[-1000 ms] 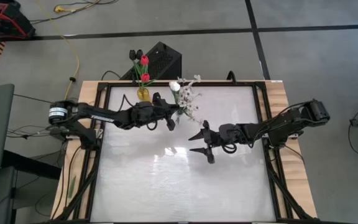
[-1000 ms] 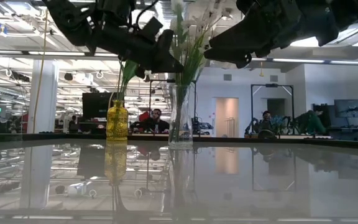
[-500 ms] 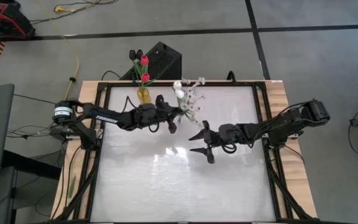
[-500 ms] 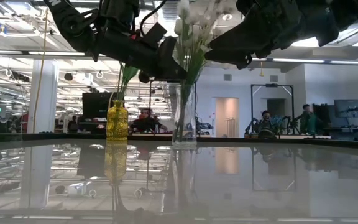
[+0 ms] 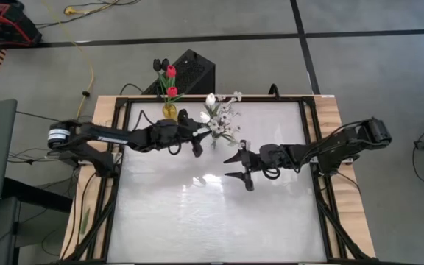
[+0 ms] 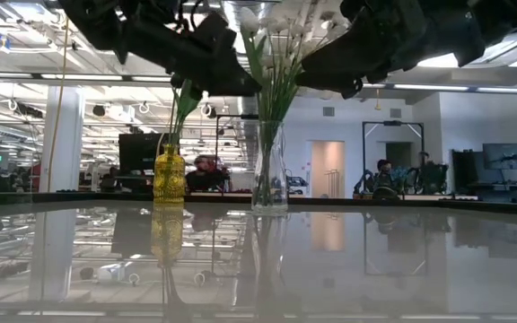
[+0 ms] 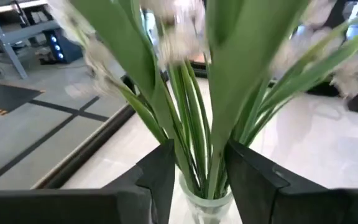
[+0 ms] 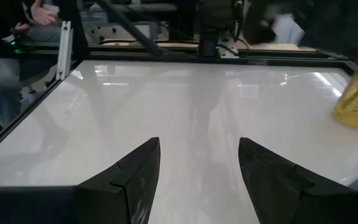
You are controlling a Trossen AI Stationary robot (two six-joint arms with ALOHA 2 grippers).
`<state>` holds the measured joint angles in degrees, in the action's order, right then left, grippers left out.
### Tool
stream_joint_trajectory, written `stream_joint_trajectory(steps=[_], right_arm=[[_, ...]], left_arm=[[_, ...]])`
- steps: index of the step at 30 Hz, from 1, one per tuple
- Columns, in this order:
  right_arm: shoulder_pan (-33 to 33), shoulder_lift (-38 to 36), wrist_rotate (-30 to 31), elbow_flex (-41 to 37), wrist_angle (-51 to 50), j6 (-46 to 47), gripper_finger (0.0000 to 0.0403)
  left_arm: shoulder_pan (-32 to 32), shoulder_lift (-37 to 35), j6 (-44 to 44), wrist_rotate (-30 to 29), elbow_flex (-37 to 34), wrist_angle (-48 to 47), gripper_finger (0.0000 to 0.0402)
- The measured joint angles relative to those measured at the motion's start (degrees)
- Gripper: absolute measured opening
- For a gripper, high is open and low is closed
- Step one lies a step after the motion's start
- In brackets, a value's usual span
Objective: Sort flowers into vase by color
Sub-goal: Put the white flower into the transparent flower vase, then return to Home Position
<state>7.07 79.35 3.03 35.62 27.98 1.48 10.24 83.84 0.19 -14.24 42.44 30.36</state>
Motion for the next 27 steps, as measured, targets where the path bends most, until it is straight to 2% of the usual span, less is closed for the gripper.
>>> stream_joint_trajectory(steps=[9, 14, 19, 22, 27], right_arm=[[-1.7, -4.4, 0.0, 0.0, -3.2, 2.8, 0.0244], [-0.8, -8.7, 0.0, 0.0, -8.3, 3.7, 0.0244], [1.6, -12.4, 0.0, 0.0, -10.5, 6.6, 0.0244], [3.7, -14.0, -0.1, 0.0, -13.2, 8.9, 0.0244], [7.5, -14.9, 0.0, 0.0, -17.5, 12.5, 0.0244]], left_arm=[[-1.1, -11.3, -1.4, 0.4, 0.0, -18.9, 0.0133], [-5.7, -17.3, -1.6, 0.4, 0.0, -27.0, 0.0133], [-12.0, -19.4, -2.4, -0.2, 0.0, -30.6, 0.0133], [-16.6, -19.5, -2.9, -2.6, 0.0, -32.3, 0.0133], [-24.0, -19.5, -3.7, -11.5, -1.8, -31.8, 0.0133]])
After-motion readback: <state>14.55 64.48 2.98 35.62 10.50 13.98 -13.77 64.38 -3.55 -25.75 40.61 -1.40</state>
